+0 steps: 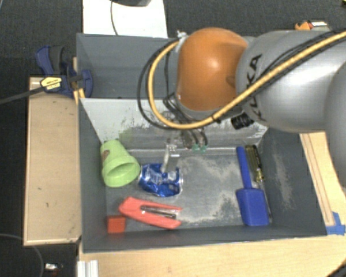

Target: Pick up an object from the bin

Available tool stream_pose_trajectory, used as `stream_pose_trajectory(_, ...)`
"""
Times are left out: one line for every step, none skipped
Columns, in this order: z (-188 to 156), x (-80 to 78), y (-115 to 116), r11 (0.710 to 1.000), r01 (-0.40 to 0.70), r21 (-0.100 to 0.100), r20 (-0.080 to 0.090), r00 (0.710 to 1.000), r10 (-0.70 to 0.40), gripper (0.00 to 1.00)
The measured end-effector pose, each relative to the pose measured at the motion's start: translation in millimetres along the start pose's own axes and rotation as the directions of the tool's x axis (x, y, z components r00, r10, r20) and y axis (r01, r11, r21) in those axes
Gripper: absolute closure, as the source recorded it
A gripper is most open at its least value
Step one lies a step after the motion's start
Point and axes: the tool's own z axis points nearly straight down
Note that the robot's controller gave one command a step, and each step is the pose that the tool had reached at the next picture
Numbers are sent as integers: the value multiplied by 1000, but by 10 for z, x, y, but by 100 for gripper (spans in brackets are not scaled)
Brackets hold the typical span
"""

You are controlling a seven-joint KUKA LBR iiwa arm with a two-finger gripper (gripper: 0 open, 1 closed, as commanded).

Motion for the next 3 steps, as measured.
stream_pose_trajectory(-50,-14,-11,1000,-4,-1,8,1000,4,0)
stream_pose_trajectory(734,-69,-131,1000,-13,-3,11,1000,13,0)
stream_pose_trajectory(1382,-28,-156,999,-33,-6,13,999,33,0)
